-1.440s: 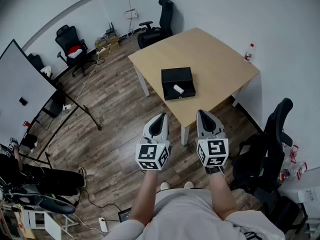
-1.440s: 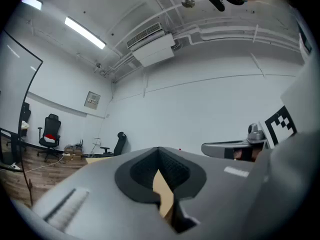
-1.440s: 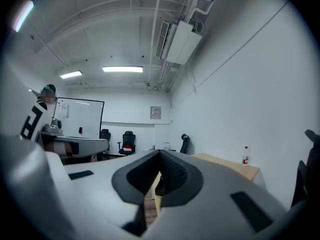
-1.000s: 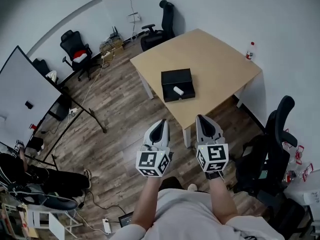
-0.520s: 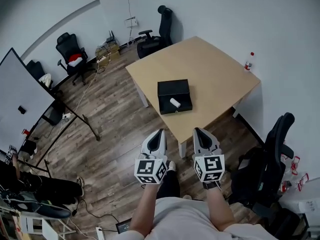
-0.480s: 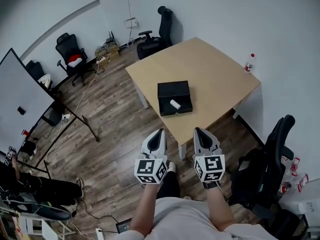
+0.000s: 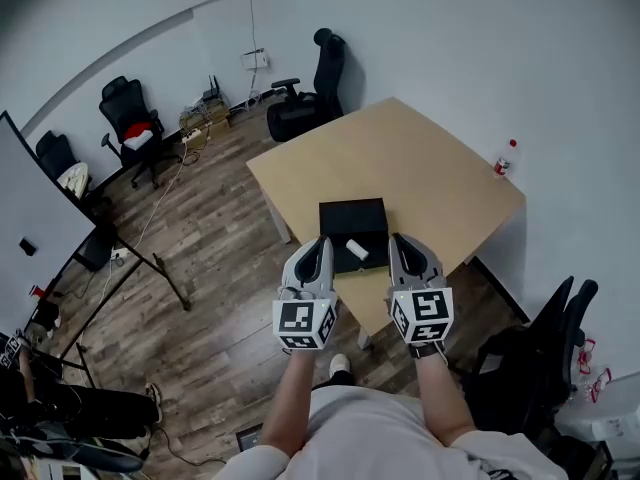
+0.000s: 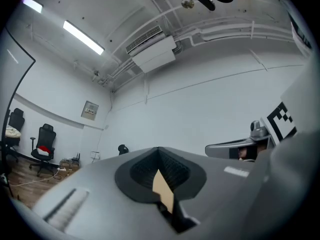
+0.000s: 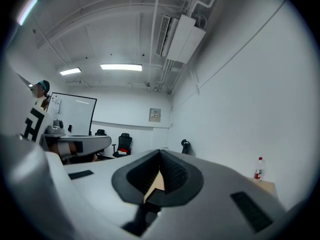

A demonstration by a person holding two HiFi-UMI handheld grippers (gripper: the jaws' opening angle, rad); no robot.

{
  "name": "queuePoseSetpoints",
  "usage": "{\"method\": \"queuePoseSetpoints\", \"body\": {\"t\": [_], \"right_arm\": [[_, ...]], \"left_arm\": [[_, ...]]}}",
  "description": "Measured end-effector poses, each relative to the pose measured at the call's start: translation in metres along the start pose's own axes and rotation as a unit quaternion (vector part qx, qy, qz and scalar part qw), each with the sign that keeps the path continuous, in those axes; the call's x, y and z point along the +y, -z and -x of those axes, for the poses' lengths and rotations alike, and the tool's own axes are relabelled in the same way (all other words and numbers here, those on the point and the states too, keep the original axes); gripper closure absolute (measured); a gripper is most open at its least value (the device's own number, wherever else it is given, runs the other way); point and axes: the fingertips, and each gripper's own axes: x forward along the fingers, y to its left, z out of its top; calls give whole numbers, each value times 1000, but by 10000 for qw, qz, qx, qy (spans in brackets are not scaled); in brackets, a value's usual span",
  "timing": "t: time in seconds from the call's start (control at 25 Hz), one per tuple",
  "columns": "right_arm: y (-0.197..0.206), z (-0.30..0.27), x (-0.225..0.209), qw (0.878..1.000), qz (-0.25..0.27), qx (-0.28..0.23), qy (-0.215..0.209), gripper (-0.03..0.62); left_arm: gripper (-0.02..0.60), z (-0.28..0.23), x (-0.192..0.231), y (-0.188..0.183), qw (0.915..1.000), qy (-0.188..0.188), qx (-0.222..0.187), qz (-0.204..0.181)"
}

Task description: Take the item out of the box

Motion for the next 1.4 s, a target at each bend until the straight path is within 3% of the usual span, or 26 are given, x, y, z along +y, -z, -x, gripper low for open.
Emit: {"method": "queuePoseSetpoints", "body": {"t": [0.6,0.92,1.4], "right_arm": [[37,-122,7,9995,109,296,96,582],[74,-148,-8,9975,52,683,188,582],[159,-179,-35,9879,-184,1531,-141,582]], "left_arm": [[575,-85,91,40,9992,253,84,310],[575,-117,98,74,9974,430,371,449],[575,-156,94,147,9920,386,979,703]]}}
